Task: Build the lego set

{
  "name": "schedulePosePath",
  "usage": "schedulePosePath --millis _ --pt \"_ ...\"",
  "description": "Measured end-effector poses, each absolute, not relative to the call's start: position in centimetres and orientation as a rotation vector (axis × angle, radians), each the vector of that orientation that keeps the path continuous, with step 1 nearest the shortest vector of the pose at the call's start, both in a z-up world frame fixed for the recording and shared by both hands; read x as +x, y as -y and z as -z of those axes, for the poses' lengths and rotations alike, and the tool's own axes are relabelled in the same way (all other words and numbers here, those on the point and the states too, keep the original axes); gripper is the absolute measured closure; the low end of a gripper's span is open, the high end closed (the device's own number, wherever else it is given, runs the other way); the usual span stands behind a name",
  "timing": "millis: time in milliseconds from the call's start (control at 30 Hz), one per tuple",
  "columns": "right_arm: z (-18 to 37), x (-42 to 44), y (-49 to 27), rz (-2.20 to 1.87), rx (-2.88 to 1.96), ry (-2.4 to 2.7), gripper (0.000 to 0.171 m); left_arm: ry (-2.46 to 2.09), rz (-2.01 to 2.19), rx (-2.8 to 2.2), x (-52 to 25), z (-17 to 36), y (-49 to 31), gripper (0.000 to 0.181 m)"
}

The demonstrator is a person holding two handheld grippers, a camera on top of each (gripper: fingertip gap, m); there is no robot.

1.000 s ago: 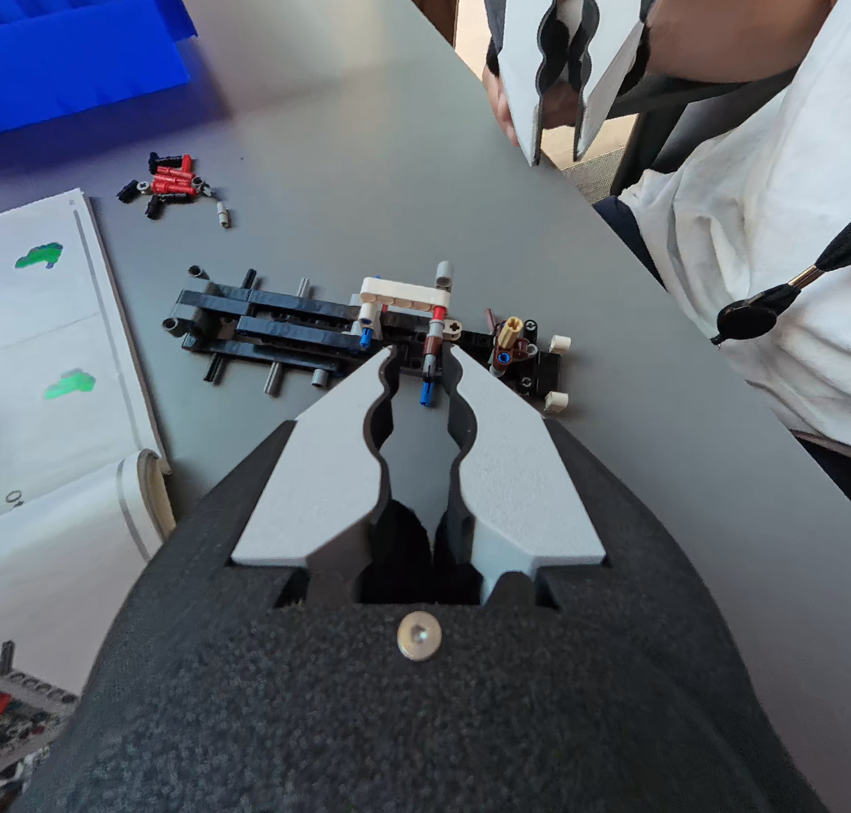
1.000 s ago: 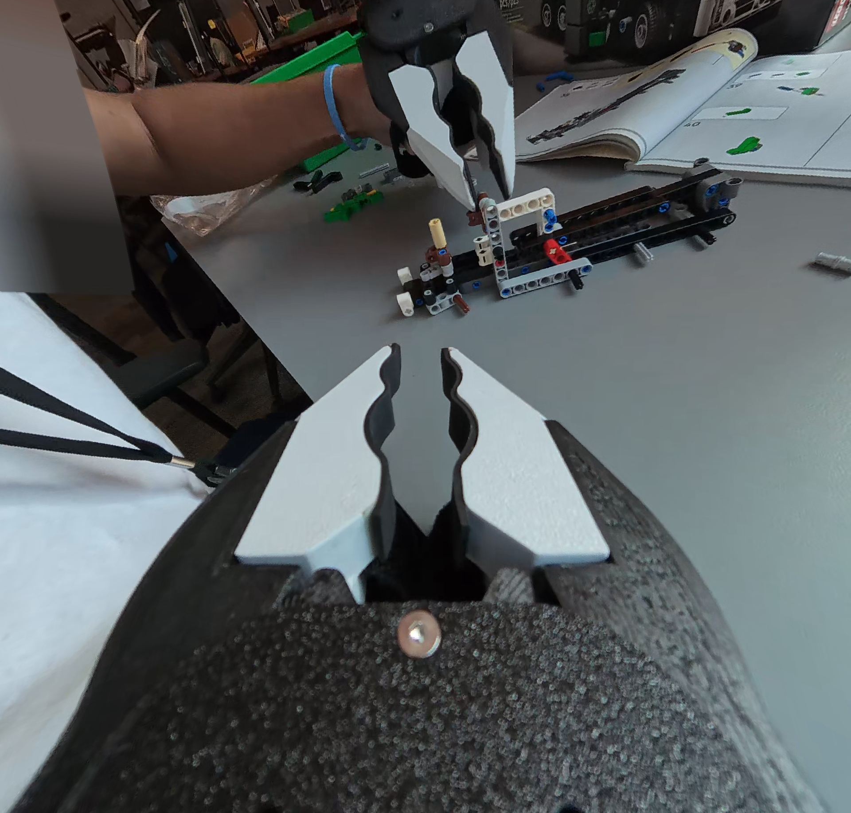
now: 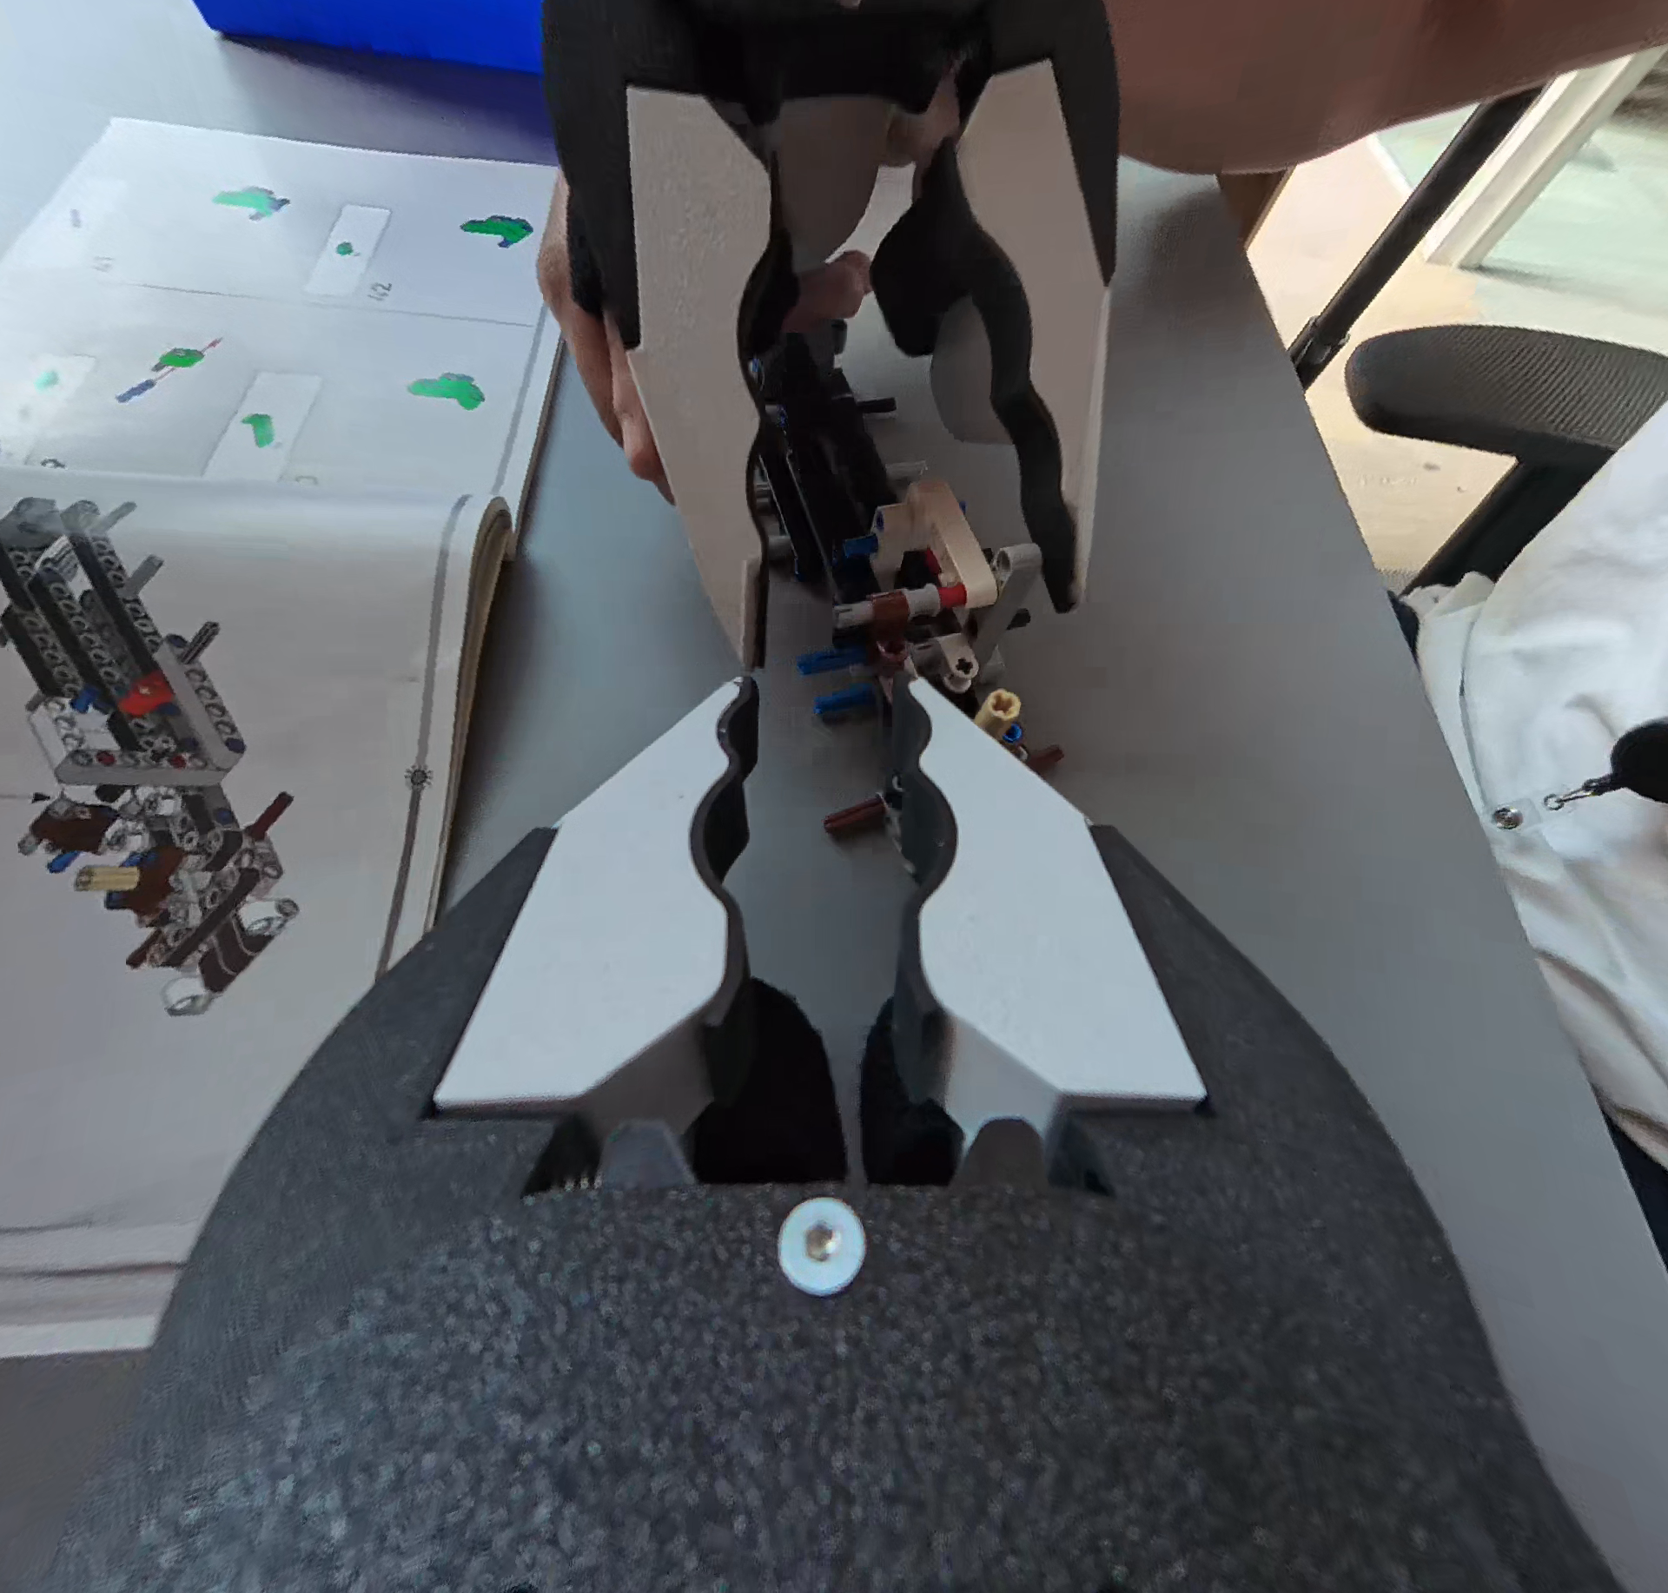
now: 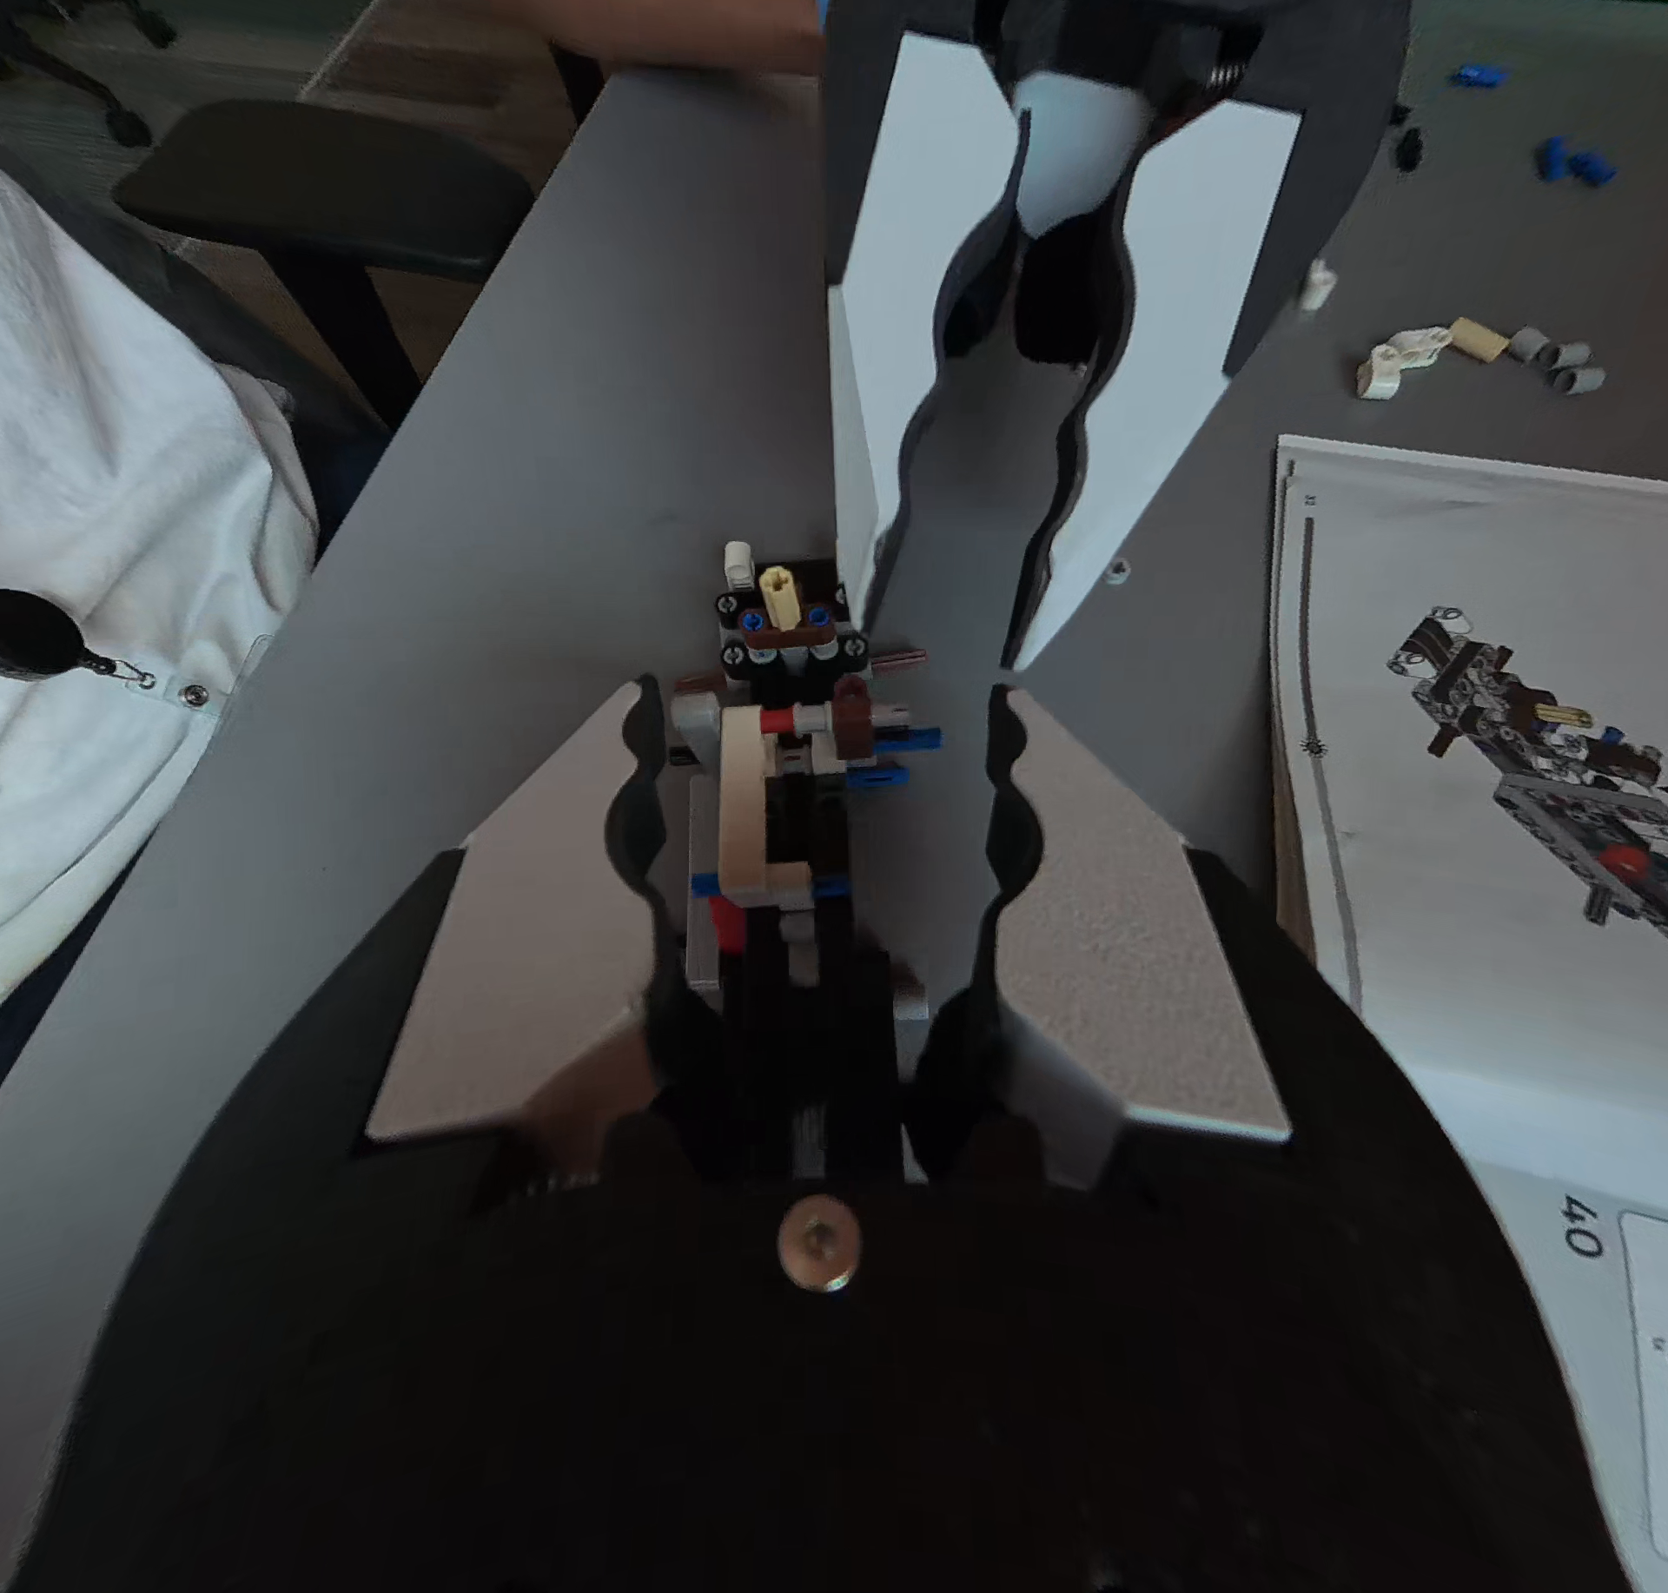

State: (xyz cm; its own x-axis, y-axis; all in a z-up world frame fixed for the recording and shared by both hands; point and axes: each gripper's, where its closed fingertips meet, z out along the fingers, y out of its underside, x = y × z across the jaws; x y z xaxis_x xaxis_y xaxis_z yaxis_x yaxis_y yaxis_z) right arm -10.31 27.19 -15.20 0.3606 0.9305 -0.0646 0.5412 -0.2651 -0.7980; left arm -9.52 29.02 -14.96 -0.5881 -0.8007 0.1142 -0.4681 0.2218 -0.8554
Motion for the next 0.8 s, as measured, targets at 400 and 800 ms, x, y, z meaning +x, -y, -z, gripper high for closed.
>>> schedulePosePath --millis 400,800 --pt "14.6 -9.7 -26.7 -0.583 -1.870 1.334 0.119 -2.133 1.207 -1.132 -10.2 14.8 -26.4 0.123" --pt "15.6 -10.1 -26.4 -0.645 -1.934 1.300 0.122 -2.118 1.061 -1.154 -8.7 16.8 -26.4 0.133"
